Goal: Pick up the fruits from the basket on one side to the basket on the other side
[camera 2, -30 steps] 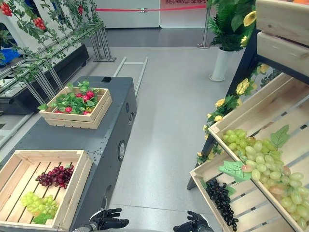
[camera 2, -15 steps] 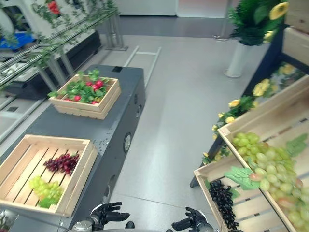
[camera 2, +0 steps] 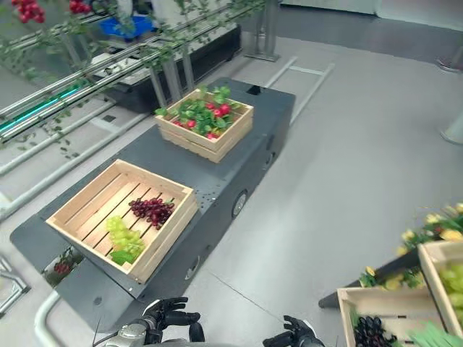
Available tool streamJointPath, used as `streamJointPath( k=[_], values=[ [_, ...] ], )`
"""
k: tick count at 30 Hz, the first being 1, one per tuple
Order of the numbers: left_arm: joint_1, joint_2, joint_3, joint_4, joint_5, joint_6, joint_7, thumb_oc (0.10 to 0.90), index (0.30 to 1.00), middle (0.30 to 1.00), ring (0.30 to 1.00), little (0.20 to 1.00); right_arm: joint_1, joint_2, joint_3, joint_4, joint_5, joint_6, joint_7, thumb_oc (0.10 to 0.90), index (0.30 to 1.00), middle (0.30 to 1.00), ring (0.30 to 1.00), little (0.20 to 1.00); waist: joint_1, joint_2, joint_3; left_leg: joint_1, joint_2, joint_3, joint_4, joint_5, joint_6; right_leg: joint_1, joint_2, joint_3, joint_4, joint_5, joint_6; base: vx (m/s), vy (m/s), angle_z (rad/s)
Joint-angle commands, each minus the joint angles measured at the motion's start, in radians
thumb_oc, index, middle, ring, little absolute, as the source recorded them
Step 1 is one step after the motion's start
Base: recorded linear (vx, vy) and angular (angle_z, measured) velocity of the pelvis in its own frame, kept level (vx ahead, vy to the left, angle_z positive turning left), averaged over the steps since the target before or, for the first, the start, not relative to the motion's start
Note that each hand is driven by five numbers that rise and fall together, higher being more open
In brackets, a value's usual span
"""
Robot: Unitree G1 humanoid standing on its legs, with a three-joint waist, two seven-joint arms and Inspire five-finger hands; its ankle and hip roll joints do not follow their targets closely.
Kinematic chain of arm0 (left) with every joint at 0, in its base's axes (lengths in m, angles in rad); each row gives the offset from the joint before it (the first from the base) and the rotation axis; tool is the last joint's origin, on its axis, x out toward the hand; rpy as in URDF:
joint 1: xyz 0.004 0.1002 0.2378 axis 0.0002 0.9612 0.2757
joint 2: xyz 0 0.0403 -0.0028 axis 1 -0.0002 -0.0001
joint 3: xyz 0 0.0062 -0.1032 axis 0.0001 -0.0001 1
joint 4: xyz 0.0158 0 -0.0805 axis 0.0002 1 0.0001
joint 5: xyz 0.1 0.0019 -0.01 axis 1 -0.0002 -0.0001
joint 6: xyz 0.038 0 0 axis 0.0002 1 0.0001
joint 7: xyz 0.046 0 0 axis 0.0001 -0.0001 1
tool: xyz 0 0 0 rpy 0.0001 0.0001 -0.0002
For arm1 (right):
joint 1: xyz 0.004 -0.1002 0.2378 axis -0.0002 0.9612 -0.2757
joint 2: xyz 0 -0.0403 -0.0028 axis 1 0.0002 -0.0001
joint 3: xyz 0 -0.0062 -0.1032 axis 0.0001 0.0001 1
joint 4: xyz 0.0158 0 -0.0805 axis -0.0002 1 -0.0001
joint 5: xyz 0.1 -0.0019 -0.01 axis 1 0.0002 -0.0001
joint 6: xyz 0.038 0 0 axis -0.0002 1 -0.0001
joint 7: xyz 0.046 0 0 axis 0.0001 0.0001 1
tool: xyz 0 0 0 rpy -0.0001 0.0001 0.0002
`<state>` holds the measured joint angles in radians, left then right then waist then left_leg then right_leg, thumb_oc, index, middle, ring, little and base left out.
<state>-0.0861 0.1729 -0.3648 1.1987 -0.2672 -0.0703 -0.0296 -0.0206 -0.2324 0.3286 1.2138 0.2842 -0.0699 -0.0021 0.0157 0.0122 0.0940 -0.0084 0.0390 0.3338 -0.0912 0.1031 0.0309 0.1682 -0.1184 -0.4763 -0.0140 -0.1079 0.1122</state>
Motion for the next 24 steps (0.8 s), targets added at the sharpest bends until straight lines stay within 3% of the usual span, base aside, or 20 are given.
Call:
streamJointPath(
  k=[1, 6, 10, 13, 14, 16, 19, 21, 24],
  values=[
    [-0.068, 0.014, 0.011, 0.042, 0.018, -0.05, 0.051, 0.8, 0.9, 0.9, 0.9, 0.9, -0.056, 0.021, 0.016, 0.017, 0.004, -0.06, -0.021, 0.8, 0.9, 0.9, 0.9, 0.9, 0.03, -0.023, -0.005, 0.025, 0.0, -0.03, 0.004, -0.043, -0.056, -0.075, 0.011, 0.048, -0.019, 0.107, -0.03, 0.25, 0.38, 0.58],
    [-0.073, 0.041, 0.007, -0.003, -0.006, -0.071, 0.053, 0.8, 0.9, 0.9, 0.9, 0.9, -0.051, 0.01, 0.013, -0.022, -0.026, -0.083, -0.002, 0.8, 0.9, 0.9, 0.9, 0.9, 0.058, -0.027, 0.005, 0.046, -0.036, -0.081, 0.007, -0.068, -0.022, -0.1, -0.044, 0.043, 0.102, 0.089, 0.0, 0.14, 0.279, 0.37],
    [-0.09, 0.061, -0.001, -0.077, -0.055, -0.044, -0.009, 0.8, 0.9, 0.9, 0.9, 0.9, -0.06, -0.003, 0.021, -0.078, -0.009, -0.099, 0.005, 0.8, 0.9, 0.9, 0.9, 0.9, 0.067, -0.026, 0.036, 0.038, -0.061, -0.107, 0.028, -0.085, 0.009, -0.181, -0.115, 0.074, 0.315, 0.16, 0.024, 0.07, 0.267, 0.29],
    [-0.1, 0.079, -0.027, -0.147, -0.062, -0.014, -0.004, 0.8, 0.9, 0.9, 0.9, 0.9, -0.056, -0.01, 0.028, -0.133, 0.017, -0.09, 0.029, 0.8, 0.9, 0.9, 0.9, 0.9, 0.062, -0.021, 0.058, 0.035, -0.076, -0.156, 0.028, -0.089, 0.029, -0.237, -0.115, 0.135, 0.408, 0.199, 0.032, 0.03, 0.097, 0.39],
    [-0.111, 0.084, -0.042, -0.175, -0.073, 0.004, -0.014, 0.8, 0.9, 0.9, 0.9, 0.9, -0.053, -0.008, 0.035, -0.15, 0.031, -0.086, 0.029, 0.8, 0.9, 0.9, 0.9, 0.9, 0.053, -0.02, 0.06, 0.02, -0.079, -0.19, 0.027, -0.073, 0.035, -0.261, -0.081, 0.158, 0.353, 0.22, 0.019, 0.02, -0.013, 0.58],
    [-0.117, 0.087, -0.052, -0.191, -0.071, 0.018, -0.021, 0.8, 0.9, 0.9, 0.9, 0.9, -0.053, -0.007, 0.039, -0.152, 0.038, -0.087, 0.031, 0.8, 0.9, 0.9, 0.9, 0.9, 0.049, -0.021, 0.06, 0.018, -0.081, -0.212, 0.025, -0.069, 0.033, -0.267, -0.063, 0.177, 0.32, 0.217, 0.015, 0.04, -0.07, 0.64],
    [-0.136, 0.086, -0.081, -0.218, -0.076, 0.047, -0.04, 0.8, 0.9, 0.9, 0.9, 0.9, -0.062, -0.001, 0.038, -0.117, 0.08, -0.109, 0.033, 0.8, 0.9, 0.9, 0.9, 0.9, 0.03, -0.036, 0.052, 0.001, -0.103, -0.284, 0.036, -0.081, 0.038, -0.299, -0.026, 0.295, 0.116, 0.262, 0.02, 0.12, -0.194, 0.85],
    [-0.132, 0.079, -0.084, -0.22, -0.073, 0.025, -0.057, 0.8, 0.9, 0.9, 0.9, 0.9, -0.065, 0.004, 0.022, -0.089, 0.107, -0.127, 0.024, 0.8, 0.9, 0.9, 0.9, 0.9, 0.017, -0.046, 0.044, -0.003, -0.115, -0.317, 0.056, -0.113, 0.049, -0.326, -0.025, 0.378, 0.037, 0.309, 0.029, 0.17, -0.207, 1.1],
    [-0.119, 0.079, -0.09, -0.213, -0.067, -0.001, -0.047, 0.8, 0.9, 0.9, 0.9, 0.9, -0.058, 0.008, 0.007, -0.088, 0.112, -0.122, 0.018, 0.8, 0.9, 0.9, 0.9, 0.9, -0.001, -0.044, 0.042, -0.004, -0.113, -0.344, 0.073, -0.129, 0.055, -0.349, -0.015, 0.441, -0.009, 0.316, 0.029, 0.18, -0.226, 0.95]
  ],
)
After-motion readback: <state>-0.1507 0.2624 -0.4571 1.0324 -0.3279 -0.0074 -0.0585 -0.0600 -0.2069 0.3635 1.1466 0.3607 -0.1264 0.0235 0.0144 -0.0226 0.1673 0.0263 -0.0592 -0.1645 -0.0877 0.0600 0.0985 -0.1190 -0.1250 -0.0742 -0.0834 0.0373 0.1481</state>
